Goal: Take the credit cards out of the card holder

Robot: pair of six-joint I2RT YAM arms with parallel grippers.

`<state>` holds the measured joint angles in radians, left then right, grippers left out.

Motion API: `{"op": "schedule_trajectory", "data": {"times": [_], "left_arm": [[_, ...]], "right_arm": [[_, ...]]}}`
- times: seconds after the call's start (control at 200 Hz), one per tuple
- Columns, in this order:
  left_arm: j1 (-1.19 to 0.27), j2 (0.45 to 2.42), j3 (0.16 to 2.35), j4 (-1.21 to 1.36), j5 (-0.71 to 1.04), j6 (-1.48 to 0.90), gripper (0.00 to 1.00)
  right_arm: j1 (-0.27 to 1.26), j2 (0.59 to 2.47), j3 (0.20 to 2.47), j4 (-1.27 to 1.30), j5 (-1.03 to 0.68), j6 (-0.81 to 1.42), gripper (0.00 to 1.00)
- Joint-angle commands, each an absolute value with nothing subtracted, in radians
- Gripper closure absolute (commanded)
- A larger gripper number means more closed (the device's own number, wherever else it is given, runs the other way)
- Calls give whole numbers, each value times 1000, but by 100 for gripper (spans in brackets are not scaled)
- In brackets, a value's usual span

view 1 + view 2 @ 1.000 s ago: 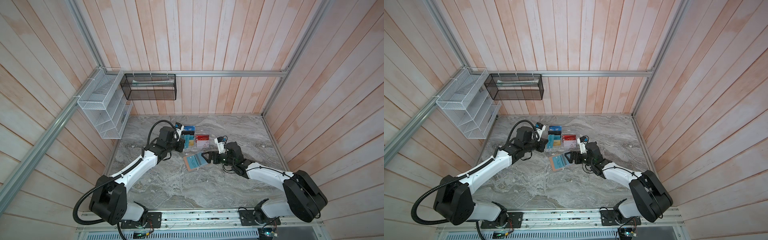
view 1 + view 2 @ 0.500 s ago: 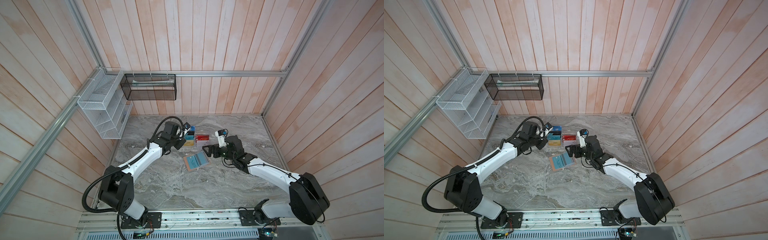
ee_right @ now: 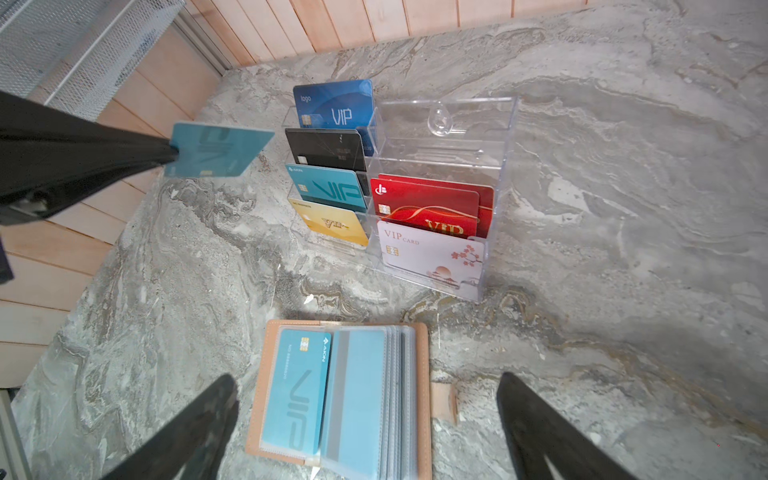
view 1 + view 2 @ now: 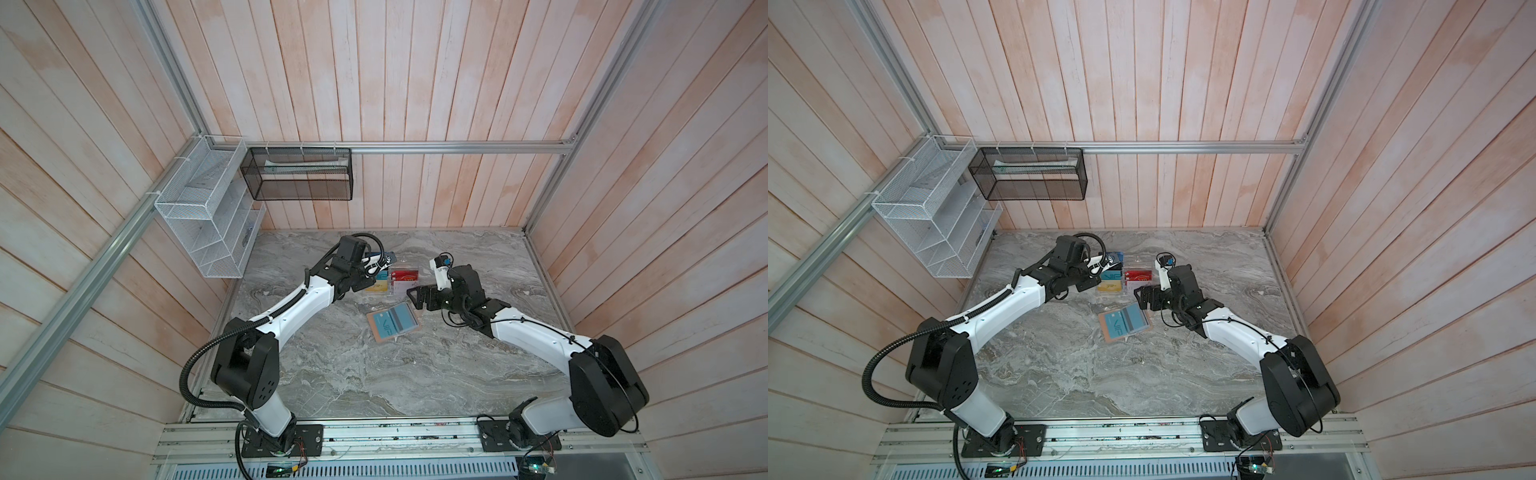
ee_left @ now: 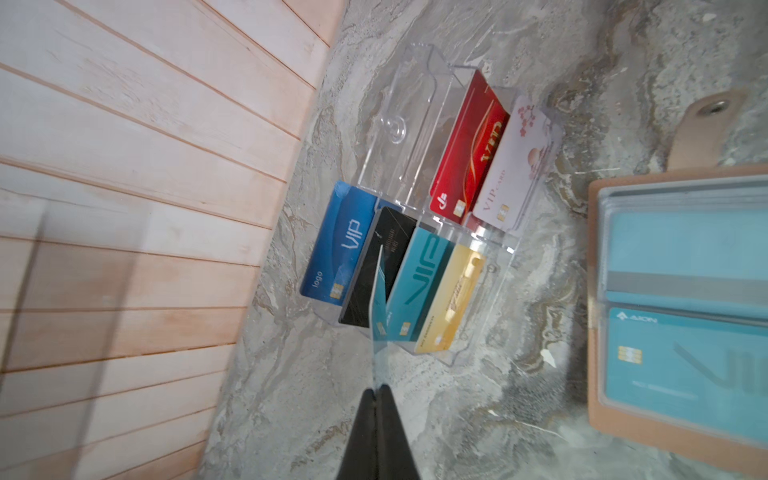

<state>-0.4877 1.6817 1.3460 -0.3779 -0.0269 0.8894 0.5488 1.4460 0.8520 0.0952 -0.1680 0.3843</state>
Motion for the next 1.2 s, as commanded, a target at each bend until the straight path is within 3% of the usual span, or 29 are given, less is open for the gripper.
{"op": "schedule_trajectory", "data": {"times": [0.0,1.195], "left_arm": [[-492,1731,1402,-414,-38,1006,100],[-529,1907,1466,-434,-112,1156,100]], "right_arm": [[530,1450,878,54,-152,361,2],[450,1405,790,80,-228,351,2]]}}
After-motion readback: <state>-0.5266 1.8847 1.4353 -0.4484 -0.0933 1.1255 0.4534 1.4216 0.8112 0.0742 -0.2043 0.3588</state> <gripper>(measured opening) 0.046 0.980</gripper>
